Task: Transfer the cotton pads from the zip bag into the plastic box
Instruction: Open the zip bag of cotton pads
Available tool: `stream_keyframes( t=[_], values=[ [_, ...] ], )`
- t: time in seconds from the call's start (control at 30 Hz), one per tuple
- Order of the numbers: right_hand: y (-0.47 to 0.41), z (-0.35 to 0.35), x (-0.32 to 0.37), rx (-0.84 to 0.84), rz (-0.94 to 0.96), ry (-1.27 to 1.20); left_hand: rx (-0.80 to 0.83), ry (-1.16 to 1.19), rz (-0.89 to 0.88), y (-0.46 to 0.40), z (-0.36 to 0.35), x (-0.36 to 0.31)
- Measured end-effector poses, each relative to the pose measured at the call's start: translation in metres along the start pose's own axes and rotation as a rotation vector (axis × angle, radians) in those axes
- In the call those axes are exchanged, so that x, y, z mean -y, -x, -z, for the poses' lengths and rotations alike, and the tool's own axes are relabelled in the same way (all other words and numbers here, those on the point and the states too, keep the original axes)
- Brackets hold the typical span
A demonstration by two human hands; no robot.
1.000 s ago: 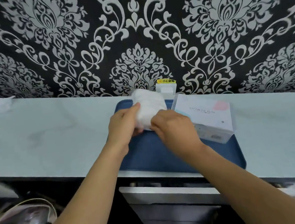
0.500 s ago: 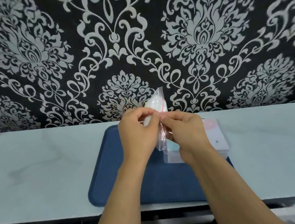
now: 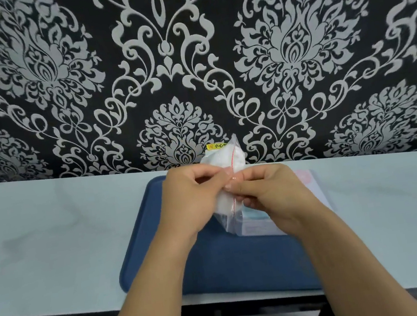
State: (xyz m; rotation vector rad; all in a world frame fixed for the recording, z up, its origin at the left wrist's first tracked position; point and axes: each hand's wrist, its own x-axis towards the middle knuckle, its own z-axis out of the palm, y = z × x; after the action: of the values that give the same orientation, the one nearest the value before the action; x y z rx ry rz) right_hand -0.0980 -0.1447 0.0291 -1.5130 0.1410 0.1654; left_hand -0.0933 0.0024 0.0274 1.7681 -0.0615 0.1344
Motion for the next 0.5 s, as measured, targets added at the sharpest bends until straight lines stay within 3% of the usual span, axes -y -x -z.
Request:
stream_keyframes(
  t=[0.3, 0.5],
  values=[
    [-0.004, -0.006, 0.0, 0.138, 0.084, -0.133, -0.034, -0.06, -0.062, -0.013, 0.014, 0.011],
    [-0.008, -0.017, -0.003, -0.065, 0.298, 0.015, -0.121, -0.226, -0.256, -0.01, 0.013, 0.013]
  ],
)
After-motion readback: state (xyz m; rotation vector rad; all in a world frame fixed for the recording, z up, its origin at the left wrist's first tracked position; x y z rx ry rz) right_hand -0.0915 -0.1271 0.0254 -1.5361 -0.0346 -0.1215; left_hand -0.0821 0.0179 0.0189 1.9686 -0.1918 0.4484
